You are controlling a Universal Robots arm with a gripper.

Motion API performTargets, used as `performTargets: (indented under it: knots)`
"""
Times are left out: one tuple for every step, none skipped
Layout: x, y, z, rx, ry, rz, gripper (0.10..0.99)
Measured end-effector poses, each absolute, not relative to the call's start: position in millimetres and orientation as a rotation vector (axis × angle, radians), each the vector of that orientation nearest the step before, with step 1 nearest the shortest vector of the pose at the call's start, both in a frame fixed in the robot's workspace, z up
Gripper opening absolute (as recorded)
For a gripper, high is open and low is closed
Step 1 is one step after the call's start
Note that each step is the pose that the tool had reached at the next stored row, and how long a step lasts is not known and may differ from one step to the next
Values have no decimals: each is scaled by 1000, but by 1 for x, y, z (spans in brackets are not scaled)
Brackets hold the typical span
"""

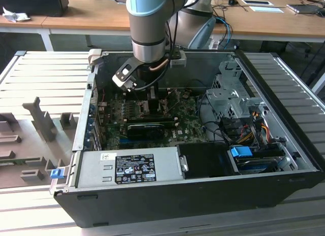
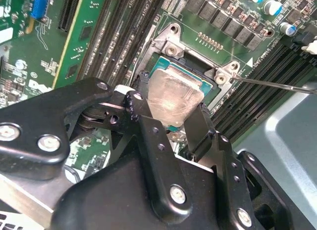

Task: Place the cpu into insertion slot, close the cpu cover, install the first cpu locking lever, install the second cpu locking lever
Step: 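Place the cpu into insertion slot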

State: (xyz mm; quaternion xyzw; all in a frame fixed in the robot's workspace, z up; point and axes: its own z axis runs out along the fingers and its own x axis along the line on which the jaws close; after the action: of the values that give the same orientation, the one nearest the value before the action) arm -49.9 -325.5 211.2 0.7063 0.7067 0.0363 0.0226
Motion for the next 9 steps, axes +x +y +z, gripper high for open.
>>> performTargets:
  knots:
    - [-49,-325,210,2187,2189,113,529]
    - [-49,-325,209,2187,2189,113,529]
    - [-49,-325,209,2188,2189,112,529]
    - [-49,-325,208,2188,2188,112,529]
    - [-48,-324,207,2189,2187,112,529]
    - [-48,-324,207,2189,2187,112,529]
    - [-48,-324,206,2189,2187,112,529]
    - [-48,-323,206,2189,2187,112,529]
    - [-47,-323,205,2189,2187,112,529]
